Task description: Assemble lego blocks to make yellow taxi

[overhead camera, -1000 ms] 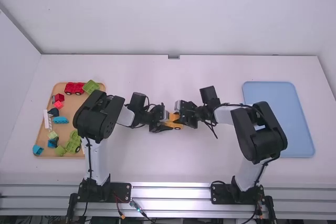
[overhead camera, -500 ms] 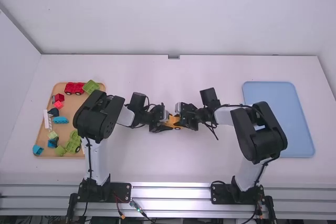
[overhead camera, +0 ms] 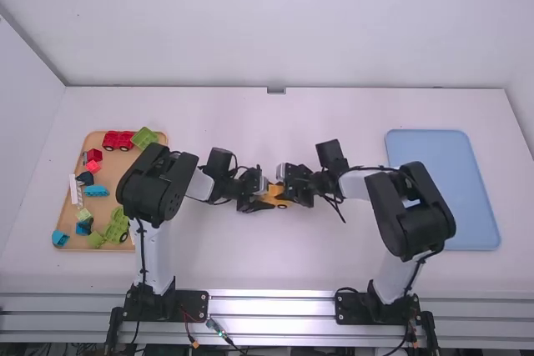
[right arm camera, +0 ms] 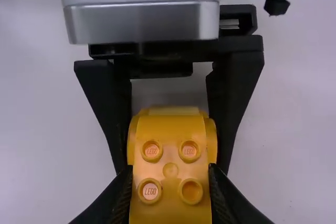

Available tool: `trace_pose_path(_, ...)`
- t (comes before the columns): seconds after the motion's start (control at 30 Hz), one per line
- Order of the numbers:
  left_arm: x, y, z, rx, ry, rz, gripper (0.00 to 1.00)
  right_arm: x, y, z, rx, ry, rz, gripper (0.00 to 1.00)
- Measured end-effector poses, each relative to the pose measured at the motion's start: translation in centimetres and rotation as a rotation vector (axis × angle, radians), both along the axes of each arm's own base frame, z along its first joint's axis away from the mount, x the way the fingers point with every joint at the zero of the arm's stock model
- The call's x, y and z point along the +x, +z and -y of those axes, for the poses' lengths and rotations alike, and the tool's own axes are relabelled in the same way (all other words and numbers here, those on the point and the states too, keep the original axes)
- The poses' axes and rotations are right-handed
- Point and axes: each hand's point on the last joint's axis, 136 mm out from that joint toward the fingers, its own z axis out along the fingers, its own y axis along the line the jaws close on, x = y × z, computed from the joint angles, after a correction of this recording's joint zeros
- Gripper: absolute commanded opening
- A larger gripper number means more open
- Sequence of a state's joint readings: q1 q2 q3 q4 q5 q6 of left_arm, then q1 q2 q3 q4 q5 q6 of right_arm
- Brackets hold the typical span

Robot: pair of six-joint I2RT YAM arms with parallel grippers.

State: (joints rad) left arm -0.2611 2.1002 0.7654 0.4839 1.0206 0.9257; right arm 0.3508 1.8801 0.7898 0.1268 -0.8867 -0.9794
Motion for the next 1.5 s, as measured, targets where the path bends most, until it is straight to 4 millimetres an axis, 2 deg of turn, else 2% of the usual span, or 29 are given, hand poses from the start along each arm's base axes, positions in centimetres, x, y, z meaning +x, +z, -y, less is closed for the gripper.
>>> trace_pose_path(0.8,0.17,-0.02,-0.03,0.005,0.0,0.018,0.33,-0.01,-0.38,-0.25,0.002,-0.032,0.005,0.0)
trace_pose_path(1.2,-0.18,-0.03,0.15,0.001,-0.013,0.016,0.26,-0.35,-0.75,-0.01,-0.042,-0.049,-0.016,0.0)
trace_pose_path(1.5,-0.17,-0.05,0.12,0.002,-0.012,0.016,0.26,-0.4,-1.02,-0.08,-0.098,-0.063,-0.002,0.0)
